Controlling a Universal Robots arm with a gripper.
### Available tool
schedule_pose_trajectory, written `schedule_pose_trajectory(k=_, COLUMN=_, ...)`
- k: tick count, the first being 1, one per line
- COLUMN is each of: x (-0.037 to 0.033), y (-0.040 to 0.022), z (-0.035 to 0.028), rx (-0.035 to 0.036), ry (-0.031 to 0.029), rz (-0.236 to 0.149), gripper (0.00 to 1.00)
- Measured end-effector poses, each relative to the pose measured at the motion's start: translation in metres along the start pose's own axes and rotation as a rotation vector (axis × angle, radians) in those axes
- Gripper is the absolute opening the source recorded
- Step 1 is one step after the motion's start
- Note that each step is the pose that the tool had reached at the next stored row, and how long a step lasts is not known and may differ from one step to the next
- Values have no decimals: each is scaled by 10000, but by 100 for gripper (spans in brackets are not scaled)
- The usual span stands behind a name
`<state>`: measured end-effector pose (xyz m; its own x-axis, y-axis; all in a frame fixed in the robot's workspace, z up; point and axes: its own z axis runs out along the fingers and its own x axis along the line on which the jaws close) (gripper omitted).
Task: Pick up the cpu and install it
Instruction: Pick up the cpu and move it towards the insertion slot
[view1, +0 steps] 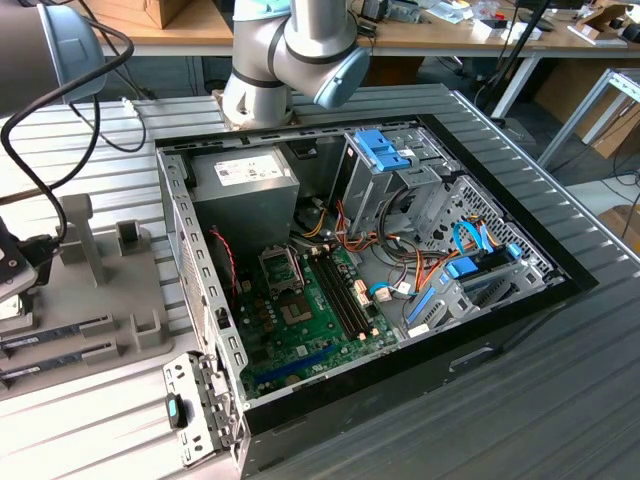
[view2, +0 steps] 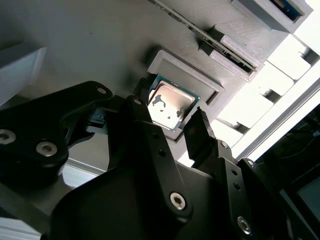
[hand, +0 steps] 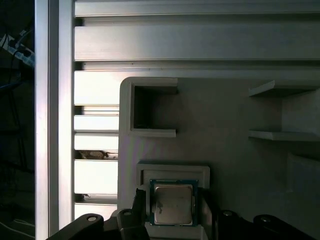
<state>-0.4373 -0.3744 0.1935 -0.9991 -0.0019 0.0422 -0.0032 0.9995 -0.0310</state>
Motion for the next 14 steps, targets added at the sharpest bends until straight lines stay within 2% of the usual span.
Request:
schedule_pose_trajectory(k=6, x=1, y=-1, z=-22, rx=-4, ry=0, rz=0, gripper=55)
schedule_pose_trajectory(k=7, x=2, y=-2, z=-23, rx=-4, ry=-16, rz=1, gripper=55)
schedule_pose_trajectory(k=8, x=1, y=-1, z=-22, rx=-4, ry=-105, rz=3, gripper=55)
schedule_pose_trajectory(k=9, x=1, y=-1, z=-21, rx=-4, ry=-138, rz=4, gripper=55)
schedule_pose_trajectory(k=10, x=0, y=-1, z=-20, rx=-5, ry=-139, rz=3, gripper=55)
schedule_pose_trajectory(k=12, x=2, y=-1, z=-21, rx=-3, ry=-214, rz=7, gripper=55)
schedule_pose_trajectory(k=14, x=1, y=-1, z=-20, rx=-5, ry=-243, rz=7, gripper=55)
